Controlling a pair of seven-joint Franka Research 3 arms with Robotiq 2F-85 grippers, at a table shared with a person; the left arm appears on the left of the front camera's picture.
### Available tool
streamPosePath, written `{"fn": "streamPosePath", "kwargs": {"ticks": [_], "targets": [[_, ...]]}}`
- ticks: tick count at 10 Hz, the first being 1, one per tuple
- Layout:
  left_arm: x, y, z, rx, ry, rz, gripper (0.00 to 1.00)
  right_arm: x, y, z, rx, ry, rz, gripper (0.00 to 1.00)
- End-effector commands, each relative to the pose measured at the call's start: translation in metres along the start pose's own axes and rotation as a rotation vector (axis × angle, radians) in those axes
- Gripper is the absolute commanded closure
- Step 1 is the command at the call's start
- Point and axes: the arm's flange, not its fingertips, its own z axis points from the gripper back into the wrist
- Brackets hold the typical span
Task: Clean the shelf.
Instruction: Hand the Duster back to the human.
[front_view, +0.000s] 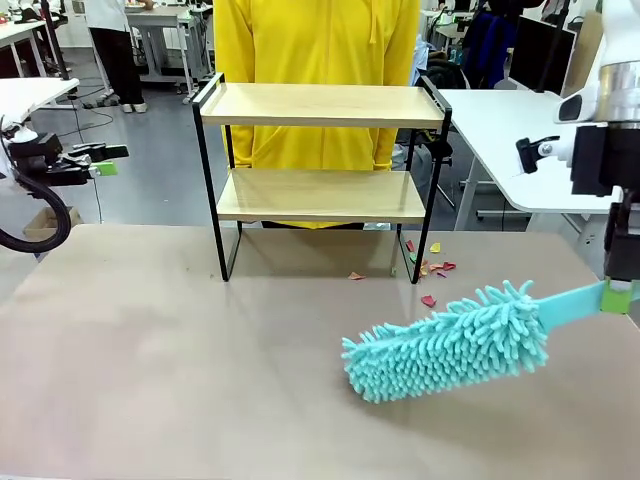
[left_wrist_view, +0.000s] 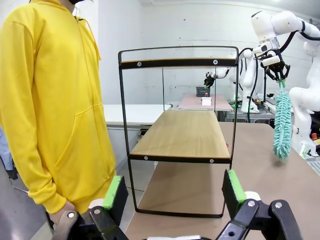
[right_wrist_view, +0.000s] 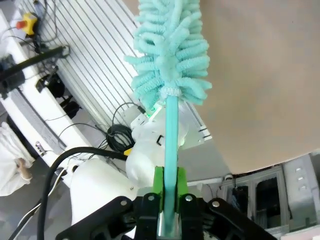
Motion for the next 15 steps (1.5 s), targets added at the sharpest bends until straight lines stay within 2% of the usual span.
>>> {"fn": "streamPosePath", "kwargs": {"ticks": [1,3,6,7,11,12,13,15], "targets": [[0.000,-0.045,-0.010,0.088,0.085,-0.010,0.00,0.009,-0.024,0.012,-0.021,-0.166,0.126,0.87],[-0.007,-0.113,-0.008,0.154,0.085,-0.025,0.00,0.028,-0.058,0.024,-0.074,-0.299,0.186,0.87],[-0.015,-0.195,-0.019,0.269,0.040,-0.055,0.00,0.055,-0.082,0.020,-0.117,-0.467,0.465,0.87],[-0.018,-0.211,-0.028,0.288,0.018,-0.043,0.00,0.064,-0.086,0.017,-0.133,-0.515,0.550,0.87],[-0.036,-0.247,-0.077,0.293,-0.003,0.042,0.00,0.093,-0.085,0.009,-0.134,-0.607,0.718,0.87],[-0.038,-0.247,-0.084,0.301,0.040,0.062,0.00,0.095,-0.086,0.009,-0.125,-0.621,0.716,0.87],[-0.038,-0.240,-0.065,0.268,0.005,0.036,0.00,0.090,-0.081,0.011,-0.151,-0.559,0.673,0.87],[-0.038,-0.240,-0.065,0.268,0.005,0.036,0.00,0.090,-0.081,0.011,-0.151,-0.559,0.673,0.87]]}}
